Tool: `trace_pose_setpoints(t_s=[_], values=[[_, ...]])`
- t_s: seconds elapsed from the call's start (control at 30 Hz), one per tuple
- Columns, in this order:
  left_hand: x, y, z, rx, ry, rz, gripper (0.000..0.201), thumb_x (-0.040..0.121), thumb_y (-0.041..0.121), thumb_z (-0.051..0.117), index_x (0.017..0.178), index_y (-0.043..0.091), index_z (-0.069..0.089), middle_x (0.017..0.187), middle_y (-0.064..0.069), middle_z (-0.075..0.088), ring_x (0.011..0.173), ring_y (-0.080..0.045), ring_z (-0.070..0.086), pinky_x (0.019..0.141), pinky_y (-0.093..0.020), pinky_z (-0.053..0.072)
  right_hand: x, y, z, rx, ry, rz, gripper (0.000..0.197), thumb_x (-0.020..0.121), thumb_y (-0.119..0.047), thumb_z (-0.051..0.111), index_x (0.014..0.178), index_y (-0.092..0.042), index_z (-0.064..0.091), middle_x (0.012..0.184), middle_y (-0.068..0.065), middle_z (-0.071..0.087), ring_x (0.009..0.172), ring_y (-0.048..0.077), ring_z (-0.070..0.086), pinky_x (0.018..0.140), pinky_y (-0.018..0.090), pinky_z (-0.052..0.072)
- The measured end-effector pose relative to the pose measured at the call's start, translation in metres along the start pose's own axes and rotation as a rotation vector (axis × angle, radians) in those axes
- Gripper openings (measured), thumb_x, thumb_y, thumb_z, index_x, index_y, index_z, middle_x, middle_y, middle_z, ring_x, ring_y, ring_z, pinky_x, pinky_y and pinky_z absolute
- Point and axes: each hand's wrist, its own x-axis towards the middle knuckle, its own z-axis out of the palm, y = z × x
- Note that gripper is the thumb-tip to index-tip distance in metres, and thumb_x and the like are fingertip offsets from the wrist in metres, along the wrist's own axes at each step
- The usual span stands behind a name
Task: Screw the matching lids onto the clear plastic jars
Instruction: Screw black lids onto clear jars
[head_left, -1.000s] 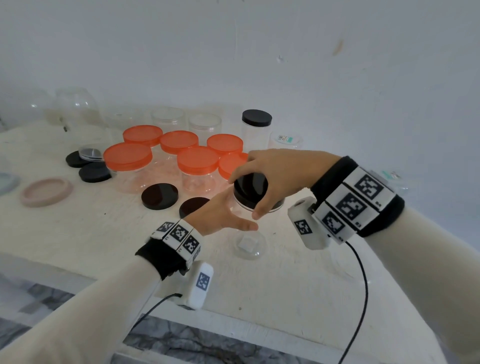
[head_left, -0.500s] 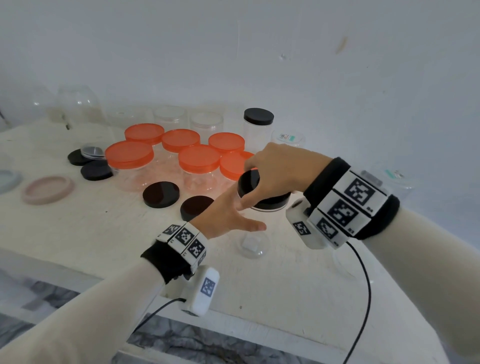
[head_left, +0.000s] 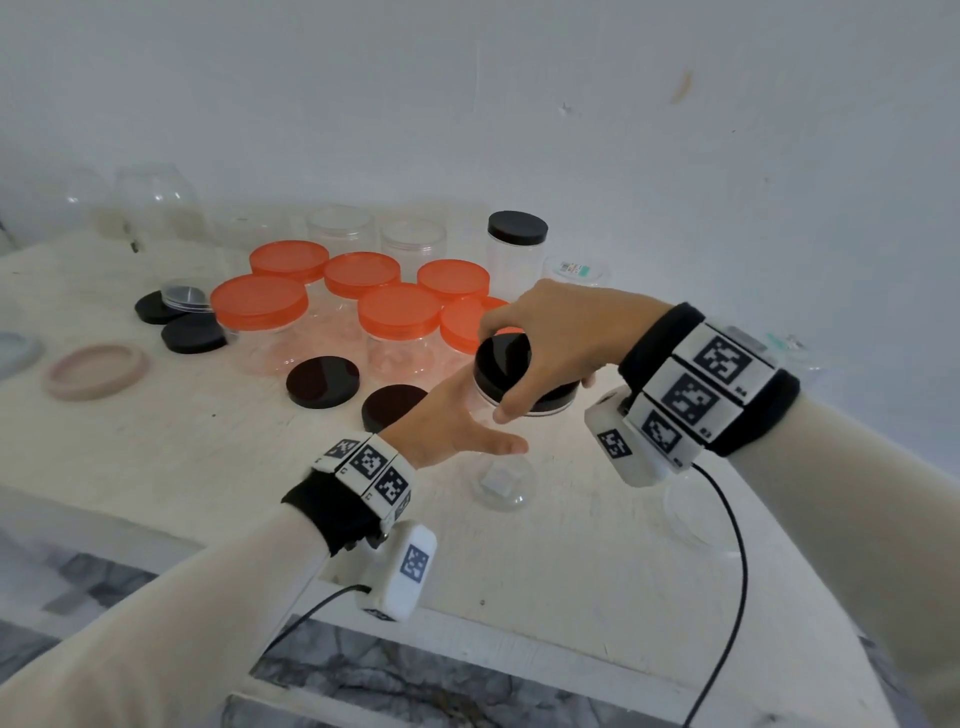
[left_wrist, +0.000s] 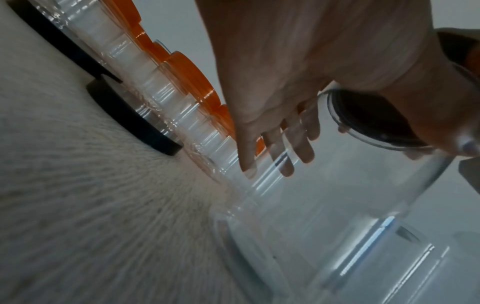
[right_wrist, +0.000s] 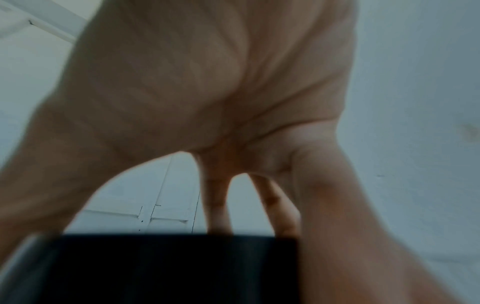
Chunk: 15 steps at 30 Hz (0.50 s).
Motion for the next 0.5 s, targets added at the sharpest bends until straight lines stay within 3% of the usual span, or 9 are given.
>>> trace_pose_setpoints(t_s=[0.1,0.17,0.2,0.27,0.33,0.4,0.5], values=[[-0.003,0.001,0.003,-0.008,0.009,-0.005,0.091,0.060,0.029,0.083,0.137,0.029,0.035,0.131,0.015,0.053,0.122,0.005,0.045,0.096,-0.012,0.038,-0.003,-0.005,0.003,-0.056,0.049,0.054,0.057,0.066,-0.064,0.068,0.107,-0.026,0.055,0.079,-0.008,0.051,0.032,0.003,0.052,0.046,0.029,0.044],[-0.003,0.002,0.003,-0.006,0.021,-0.006,0.085,0.061,0.022,0.082,0.131,0.037,0.037,0.125,0.021,0.054,0.116,0.013,0.046,0.088,-0.003,0.037,-0.005,-0.007,0.004,-0.163,0.062,0.068,0.063,0.070,-0.070,0.060,0.112,-0.023,0.054,0.080,-0.009,0.050,0.035,0.008,0.049,0.048,0.023,0.035],[-0.004,0.004,0.003,0.003,0.023,-0.002,0.084,0.060,0.023,0.082,0.129,0.040,0.036,0.124,0.023,0.053,0.116,0.014,0.045,0.088,-0.003,0.037,-0.006,-0.006,0.003,-0.198,0.044,0.070,0.068,0.069,-0.073,0.058,0.116,-0.025,0.052,0.084,-0.008,0.052,0.046,0.006,0.051,0.052,0.023,0.035],[-0.003,0.006,0.003,0.033,0.009,0.003,0.087,0.058,0.032,0.084,0.130,0.041,0.036,0.128,0.023,0.051,0.121,0.012,0.042,0.095,-0.008,0.036,-0.006,0.000,-0.003,-0.200,-0.062,0.031,0.075,0.069,-0.073,0.059,0.130,-0.033,0.042,0.103,-0.009,0.051,0.083,0.013,0.055,0.070,0.027,0.040],[-0.003,0.006,0.002,0.037,0.000,-0.015,0.085,0.054,0.040,0.082,0.128,0.041,0.038,0.129,0.021,0.050,0.123,0.007,0.043,0.100,-0.015,0.036,-0.007,0.003,-0.009,-0.123,-0.165,-0.056,0.080,0.070,-0.057,0.071,0.138,-0.042,0.030,0.110,-0.015,0.037,0.104,0.012,0.042,0.087,0.030,0.038],[-0.002,0.005,0.001,0.043,-0.017,-0.014,0.088,0.054,0.041,0.081,0.130,0.037,0.038,0.132,0.016,0.050,0.125,0.003,0.043,0.105,-0.024,0.035,-0.008,0.004,-0.012,-0.083,-0.170,-0.113,0.077,0.069,-0.043,0.078,0.134,-0.044,0.036,0.101,-0.020,0.036,0.104,0.010,0.039,0.086,0.027,0.040],[-0.004,0.004,0.002,0.038,0.000,-0.008,0.091,0.054,0.041,0.082,0.133,0.034,0.037,0.135,0.012,0.049,0.127,-0.001,0.042,0.109,-0.032,0.033,-0.005,0.006,-0.009,-0.027,-0.054,-0.125,0.066,0.061,-0.042,0.082,0.119,-0.044,0.051,0.098,-0.017,0.048,0.098,0.011,0.050,0.073,0.024,0.045]])
